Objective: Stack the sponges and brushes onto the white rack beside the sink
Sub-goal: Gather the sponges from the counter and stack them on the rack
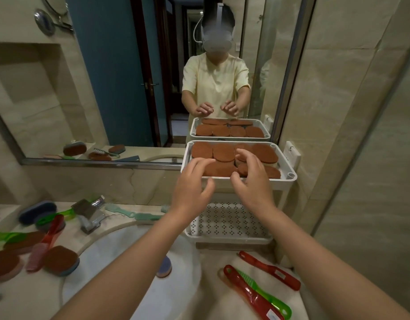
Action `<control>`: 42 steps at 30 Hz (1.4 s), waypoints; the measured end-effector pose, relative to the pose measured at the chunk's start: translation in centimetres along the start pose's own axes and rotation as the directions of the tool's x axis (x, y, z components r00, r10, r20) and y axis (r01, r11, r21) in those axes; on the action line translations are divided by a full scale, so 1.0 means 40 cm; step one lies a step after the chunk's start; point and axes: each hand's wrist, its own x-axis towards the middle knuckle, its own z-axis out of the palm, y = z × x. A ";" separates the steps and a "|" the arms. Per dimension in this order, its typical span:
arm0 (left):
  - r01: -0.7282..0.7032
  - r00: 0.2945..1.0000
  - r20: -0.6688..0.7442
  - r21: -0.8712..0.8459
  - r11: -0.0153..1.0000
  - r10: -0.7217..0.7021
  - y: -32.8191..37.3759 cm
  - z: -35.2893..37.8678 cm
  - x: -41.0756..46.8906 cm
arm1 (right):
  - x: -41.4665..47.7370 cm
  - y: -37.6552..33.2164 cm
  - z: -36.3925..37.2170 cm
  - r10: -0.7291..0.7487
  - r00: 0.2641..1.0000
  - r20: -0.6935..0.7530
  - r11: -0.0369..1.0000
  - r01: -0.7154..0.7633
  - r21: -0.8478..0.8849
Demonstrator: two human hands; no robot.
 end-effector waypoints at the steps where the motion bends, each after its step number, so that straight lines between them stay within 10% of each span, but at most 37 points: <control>1: 0.024 0.999 -0.027 -0.031 0.999 -0.025 -0.008 -0.011 -0.019 | -0.009 -0.017 0.011 -0.025 1.000 0.000 0.999 0.025 0.033; 14: 0.361 0.926 -0.126 0.019 0.932 -0.356 -0.188 -0.201 -0.221 | -0.134 -0.167 0.291 -0.062 0.940 0.336 0.975 -0.016 0.222; 42: 0.902 0.431 -0.093 0.031 0.430 -0.898 -0.688 -0.564 -0.516 | -0.268 -0.345 1.004 0.097 0.587 0.803 0.977 -0.208 0.034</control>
